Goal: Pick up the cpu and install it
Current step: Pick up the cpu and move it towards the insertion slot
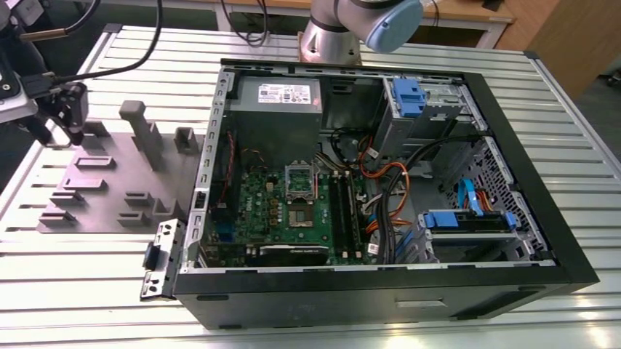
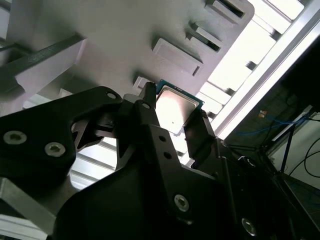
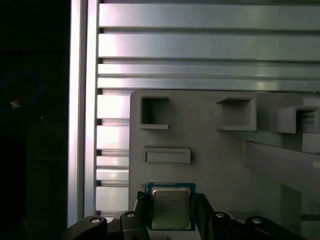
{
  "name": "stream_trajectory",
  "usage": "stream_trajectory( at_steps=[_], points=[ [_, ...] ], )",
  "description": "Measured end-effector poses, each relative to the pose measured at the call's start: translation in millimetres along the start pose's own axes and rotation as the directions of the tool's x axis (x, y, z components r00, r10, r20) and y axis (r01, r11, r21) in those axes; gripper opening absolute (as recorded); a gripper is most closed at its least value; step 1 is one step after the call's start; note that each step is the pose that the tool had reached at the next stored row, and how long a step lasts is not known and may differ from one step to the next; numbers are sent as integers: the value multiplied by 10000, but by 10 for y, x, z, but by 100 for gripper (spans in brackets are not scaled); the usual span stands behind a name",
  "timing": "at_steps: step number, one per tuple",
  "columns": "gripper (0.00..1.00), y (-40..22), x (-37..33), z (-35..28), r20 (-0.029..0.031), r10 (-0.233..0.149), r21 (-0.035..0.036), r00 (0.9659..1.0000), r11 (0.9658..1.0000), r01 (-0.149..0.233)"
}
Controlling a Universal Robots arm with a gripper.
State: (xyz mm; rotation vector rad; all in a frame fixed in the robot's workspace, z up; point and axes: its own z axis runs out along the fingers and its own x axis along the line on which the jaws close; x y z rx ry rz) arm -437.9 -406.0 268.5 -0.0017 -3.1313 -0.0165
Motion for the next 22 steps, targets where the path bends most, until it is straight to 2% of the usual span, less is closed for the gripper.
stream_trajectory(
  at_steps=[9, 22],
  points=[
    [47, 1, 1, -84, -1, -1, 0, 10000, 10000, 1],
    [47, 1, -3, -97, -2, -1, 1, 10000, 10000, 1]
  ],
)
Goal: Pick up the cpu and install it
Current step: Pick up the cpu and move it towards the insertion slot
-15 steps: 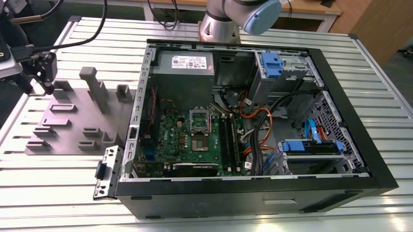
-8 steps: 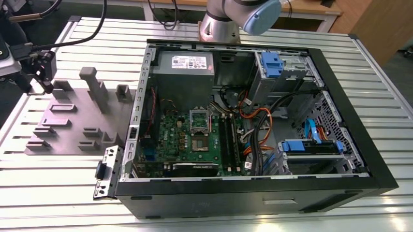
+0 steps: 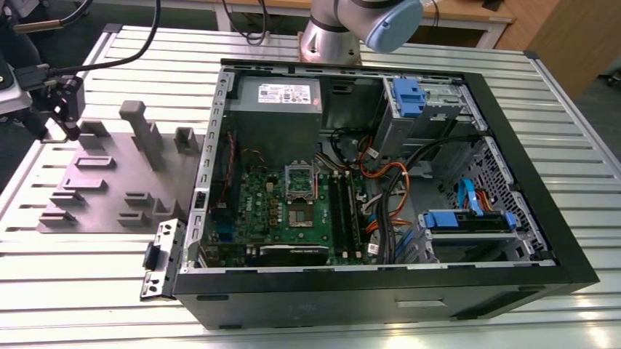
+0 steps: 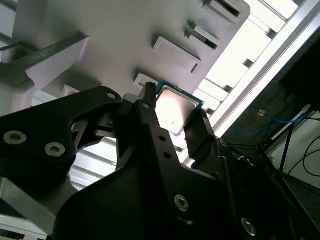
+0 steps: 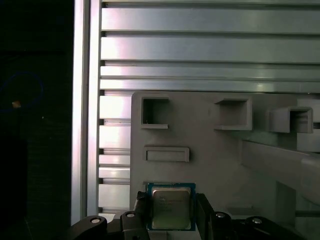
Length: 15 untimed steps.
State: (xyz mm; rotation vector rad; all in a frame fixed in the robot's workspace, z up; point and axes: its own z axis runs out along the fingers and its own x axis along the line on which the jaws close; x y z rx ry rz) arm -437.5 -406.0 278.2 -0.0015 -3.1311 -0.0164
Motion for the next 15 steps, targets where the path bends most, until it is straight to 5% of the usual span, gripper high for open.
stream_trajectory(
  at_steps=[15],
  points=[
    [47, 1, -6, -54, 2, 1, -1, 10000, 10000, -1]
  ],
)
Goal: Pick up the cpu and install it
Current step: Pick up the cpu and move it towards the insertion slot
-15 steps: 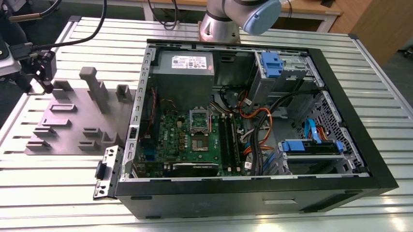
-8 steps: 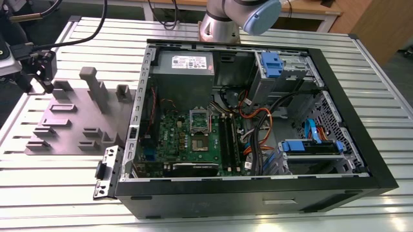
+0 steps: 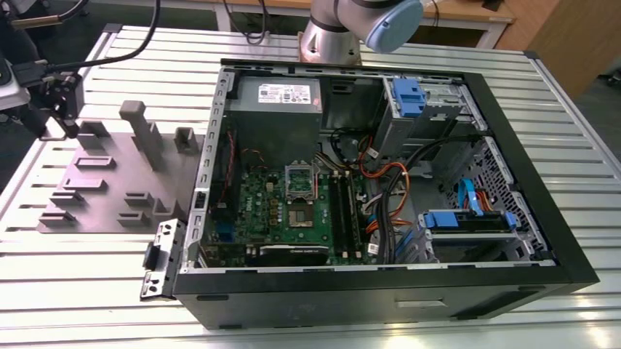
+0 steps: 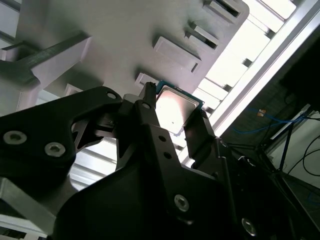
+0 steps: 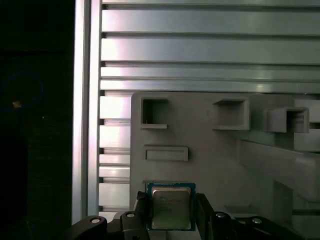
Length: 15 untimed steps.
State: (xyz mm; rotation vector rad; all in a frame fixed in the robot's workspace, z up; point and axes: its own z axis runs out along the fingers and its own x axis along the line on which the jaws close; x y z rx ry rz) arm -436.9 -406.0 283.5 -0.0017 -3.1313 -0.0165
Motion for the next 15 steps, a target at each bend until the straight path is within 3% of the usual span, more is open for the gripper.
stream_trajectory(
  at_steps=[15],
  points=[
    [47, 2, 2, -198, -1, 0, 0, 10000, 10000, 0]
  ],
)
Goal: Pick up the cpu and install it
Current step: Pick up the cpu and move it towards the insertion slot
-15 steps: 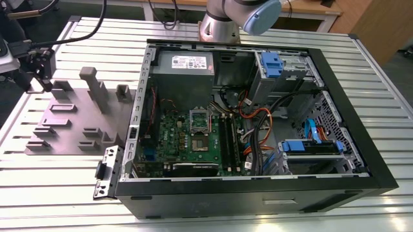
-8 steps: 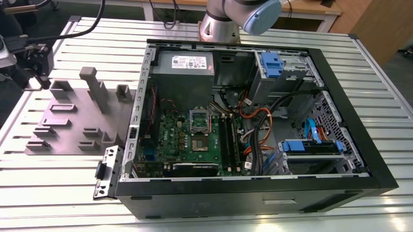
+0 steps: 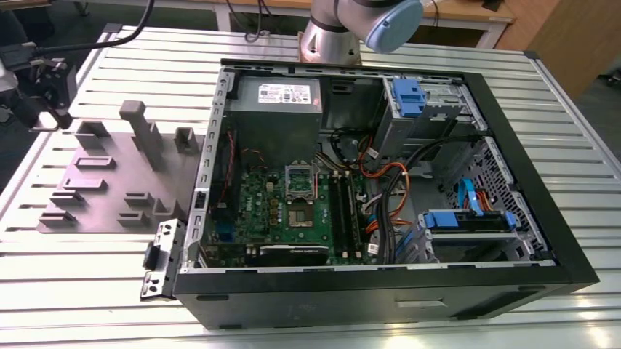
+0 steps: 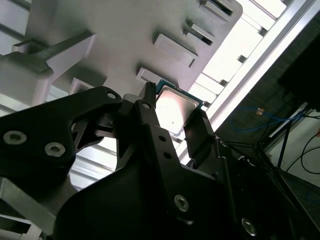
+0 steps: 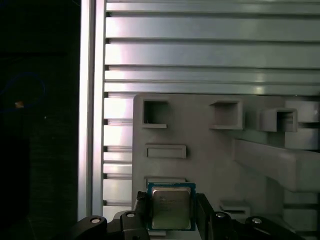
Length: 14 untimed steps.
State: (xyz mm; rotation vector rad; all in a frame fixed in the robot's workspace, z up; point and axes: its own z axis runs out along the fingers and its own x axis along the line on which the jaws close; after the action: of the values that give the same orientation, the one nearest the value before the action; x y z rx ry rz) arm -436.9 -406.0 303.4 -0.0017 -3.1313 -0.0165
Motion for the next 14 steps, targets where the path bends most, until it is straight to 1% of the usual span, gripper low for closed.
stream_trajectory(
  at_steps=[5, 14],
  points=[
    [47, 1, 1, -73, 0, 1, 0, 10000, 10000, -1],
    [47, 2, 2, -181, 0, 0, 0, 10000, 10000, 0]
  ],
)
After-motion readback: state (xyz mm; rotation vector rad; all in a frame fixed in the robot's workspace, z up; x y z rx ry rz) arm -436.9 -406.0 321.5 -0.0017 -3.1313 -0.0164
